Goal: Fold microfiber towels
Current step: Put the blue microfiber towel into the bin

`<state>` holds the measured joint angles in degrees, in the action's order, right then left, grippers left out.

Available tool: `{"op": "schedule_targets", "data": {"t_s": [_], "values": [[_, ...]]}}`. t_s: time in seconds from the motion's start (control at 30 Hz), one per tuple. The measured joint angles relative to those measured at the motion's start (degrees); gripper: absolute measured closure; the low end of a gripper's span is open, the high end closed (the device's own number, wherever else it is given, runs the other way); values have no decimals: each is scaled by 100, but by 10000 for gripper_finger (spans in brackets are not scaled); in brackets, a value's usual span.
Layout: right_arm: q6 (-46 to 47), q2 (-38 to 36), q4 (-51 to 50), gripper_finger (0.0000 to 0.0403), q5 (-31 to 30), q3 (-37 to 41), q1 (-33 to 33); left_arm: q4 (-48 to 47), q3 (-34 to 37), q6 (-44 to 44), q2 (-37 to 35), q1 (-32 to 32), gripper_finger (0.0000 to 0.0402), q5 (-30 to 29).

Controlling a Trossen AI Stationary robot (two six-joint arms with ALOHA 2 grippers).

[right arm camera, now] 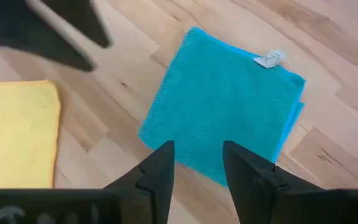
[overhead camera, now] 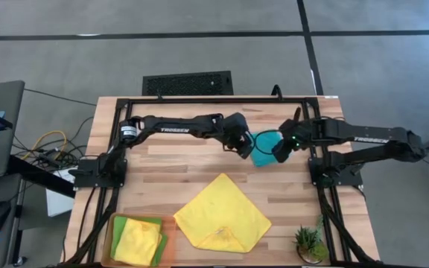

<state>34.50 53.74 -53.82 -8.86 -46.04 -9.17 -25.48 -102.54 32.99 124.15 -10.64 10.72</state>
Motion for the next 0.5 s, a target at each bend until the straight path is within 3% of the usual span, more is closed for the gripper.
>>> {"op": "schedule_targets", "data": {"t_s": [0.17,0.5], "values": [[-2,-72,9,243,-2,0,126,869,539,1340,206,-78,256,35],[-2,-33,14,245,-2,4,204,1935,539,2218,879,-25,256,284]]}}
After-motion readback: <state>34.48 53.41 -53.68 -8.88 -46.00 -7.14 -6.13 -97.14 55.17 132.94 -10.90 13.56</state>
